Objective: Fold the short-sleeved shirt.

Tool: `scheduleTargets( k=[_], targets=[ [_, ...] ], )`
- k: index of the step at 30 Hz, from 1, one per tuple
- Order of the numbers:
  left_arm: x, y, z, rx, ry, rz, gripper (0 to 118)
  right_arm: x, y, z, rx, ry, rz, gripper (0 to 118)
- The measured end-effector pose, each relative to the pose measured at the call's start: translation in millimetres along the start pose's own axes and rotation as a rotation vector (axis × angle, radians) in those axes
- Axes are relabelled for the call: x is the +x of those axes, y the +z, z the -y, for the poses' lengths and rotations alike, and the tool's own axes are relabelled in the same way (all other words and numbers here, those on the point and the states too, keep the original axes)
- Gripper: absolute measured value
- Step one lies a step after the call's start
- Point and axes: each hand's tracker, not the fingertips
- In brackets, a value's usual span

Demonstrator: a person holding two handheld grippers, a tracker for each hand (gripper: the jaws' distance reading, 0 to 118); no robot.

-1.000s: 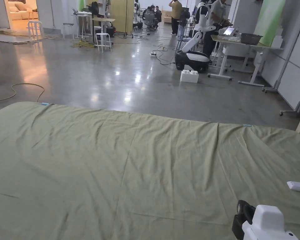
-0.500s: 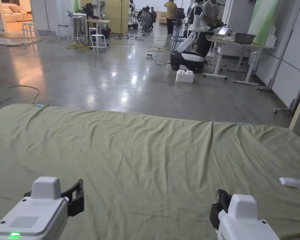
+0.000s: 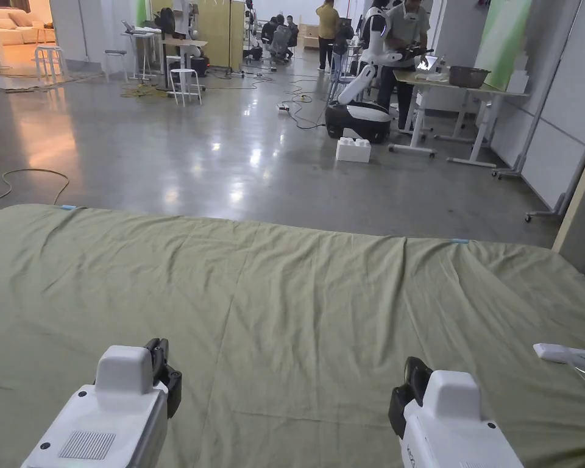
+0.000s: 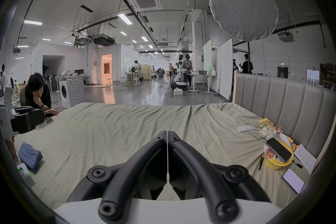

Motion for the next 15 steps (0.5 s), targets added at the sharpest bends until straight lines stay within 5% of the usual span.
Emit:
scheduleTargets(
  k=[11,15],
  targets=[
    [-10,2,-1,-0.006,-0.002,-0.028,8,-8,1,3,-0.016,0.020,-0.010,5],
    [-13,1,1,-0.015,0.010,-0.040,67,-8,0,7,-0.024,0.020,-0.004,68]
  ],
)
